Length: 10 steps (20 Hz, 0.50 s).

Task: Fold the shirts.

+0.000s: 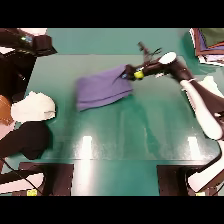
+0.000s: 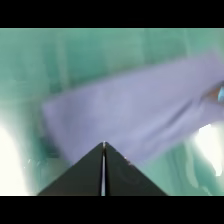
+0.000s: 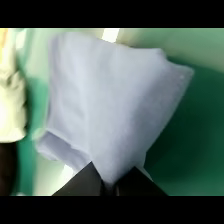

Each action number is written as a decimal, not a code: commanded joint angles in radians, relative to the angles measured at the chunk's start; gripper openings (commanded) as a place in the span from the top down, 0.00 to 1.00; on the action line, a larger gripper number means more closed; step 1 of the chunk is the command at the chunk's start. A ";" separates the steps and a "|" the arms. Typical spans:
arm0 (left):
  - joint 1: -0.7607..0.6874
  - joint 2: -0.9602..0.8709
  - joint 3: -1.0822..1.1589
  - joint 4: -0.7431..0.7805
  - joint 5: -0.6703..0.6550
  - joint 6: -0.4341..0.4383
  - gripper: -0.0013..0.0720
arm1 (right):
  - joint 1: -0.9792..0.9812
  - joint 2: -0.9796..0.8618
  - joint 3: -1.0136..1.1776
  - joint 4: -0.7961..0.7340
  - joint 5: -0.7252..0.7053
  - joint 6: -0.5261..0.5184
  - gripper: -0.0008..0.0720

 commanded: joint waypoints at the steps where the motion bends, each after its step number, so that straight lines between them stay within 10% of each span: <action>1: -0.100 0.000 0.000 0.013 0.006 0.006 0.95 | -0.169 0.135 0.009 -0.210 0.046 0.083 0.97; 10: -0.164 -0.001 0.000 0.002 0.007 -0.002 0.95 | -0.744 0.307 0.009 -0.390 0.125 0.182 0.97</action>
